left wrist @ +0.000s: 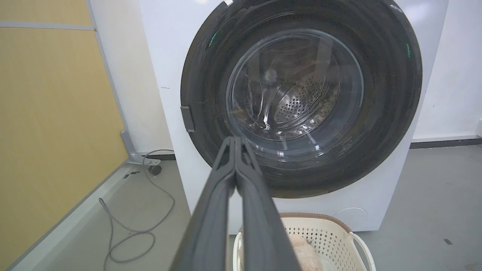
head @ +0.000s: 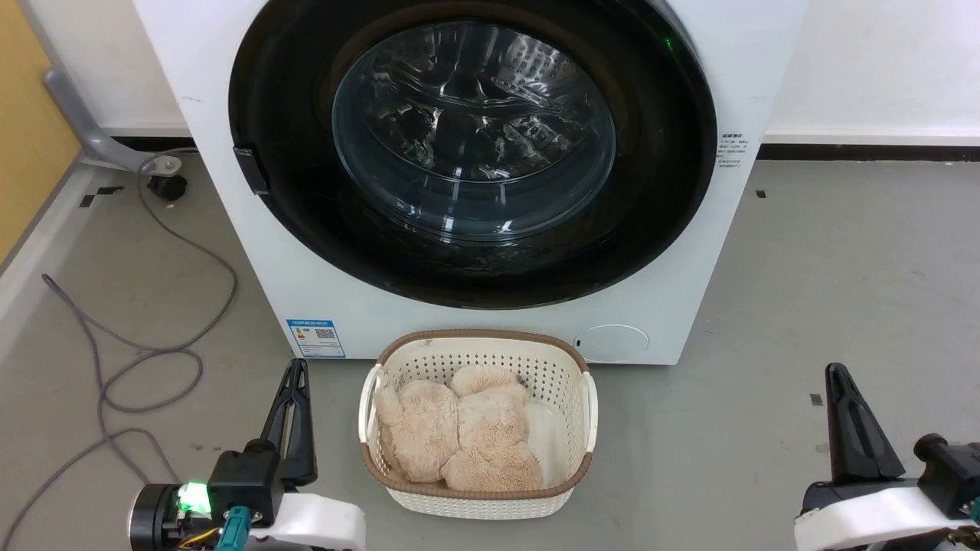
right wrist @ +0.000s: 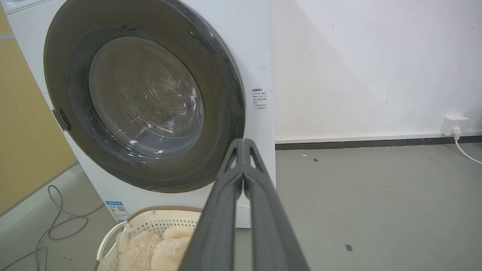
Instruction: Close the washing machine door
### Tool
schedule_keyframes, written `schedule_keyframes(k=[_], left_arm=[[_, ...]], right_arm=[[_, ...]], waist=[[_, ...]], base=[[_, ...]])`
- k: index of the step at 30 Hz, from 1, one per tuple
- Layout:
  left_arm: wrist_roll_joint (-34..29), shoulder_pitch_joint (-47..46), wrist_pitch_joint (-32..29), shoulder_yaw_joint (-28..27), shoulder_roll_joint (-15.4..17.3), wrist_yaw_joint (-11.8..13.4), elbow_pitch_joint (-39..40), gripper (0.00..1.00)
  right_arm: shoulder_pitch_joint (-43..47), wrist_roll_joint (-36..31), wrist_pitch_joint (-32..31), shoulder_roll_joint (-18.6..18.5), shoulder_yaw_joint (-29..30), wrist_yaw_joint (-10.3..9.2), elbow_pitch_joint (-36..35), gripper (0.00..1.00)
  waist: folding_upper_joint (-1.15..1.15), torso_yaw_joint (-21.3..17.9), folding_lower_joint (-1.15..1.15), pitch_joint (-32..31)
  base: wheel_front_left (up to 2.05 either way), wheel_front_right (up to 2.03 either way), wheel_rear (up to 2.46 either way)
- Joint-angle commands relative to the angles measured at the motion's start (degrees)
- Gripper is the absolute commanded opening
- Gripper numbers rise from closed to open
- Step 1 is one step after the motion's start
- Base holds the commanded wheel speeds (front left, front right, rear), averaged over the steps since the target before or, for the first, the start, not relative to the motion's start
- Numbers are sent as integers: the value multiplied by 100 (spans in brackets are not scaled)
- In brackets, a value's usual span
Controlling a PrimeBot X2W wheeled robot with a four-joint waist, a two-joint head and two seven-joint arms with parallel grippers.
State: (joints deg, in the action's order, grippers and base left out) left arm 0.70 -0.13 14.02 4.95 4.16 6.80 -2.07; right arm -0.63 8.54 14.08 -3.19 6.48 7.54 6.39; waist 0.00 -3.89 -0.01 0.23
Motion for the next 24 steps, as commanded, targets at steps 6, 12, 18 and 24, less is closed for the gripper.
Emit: schedule_keyframes(k=[6,12,18,24], left_arm=[[-7,2,-99,-39,-11,-67,19,0],[-10,2,-170,-63,-18,-100,29,0],[-14,3,-240,-88,-24,-133,40,0],[-18,4,-334,-121,-32,-177,53,0]], right_arm=[[7,-88,-99,3,-55,-1,-68,0],[10,-129,-170,5,-87,-1,-99,0],[13,-170,-240,6,-119,-1,-130,0],[17,-226,-334,8,-161,-1,-171,0]], waist=[[0,22,1,-1],[0,42,1,-2],[0,61,1,-4],[0,88,1,-5]], base=[[0,0,0],[0,0,0],[0,0,0],[0,0,0]])
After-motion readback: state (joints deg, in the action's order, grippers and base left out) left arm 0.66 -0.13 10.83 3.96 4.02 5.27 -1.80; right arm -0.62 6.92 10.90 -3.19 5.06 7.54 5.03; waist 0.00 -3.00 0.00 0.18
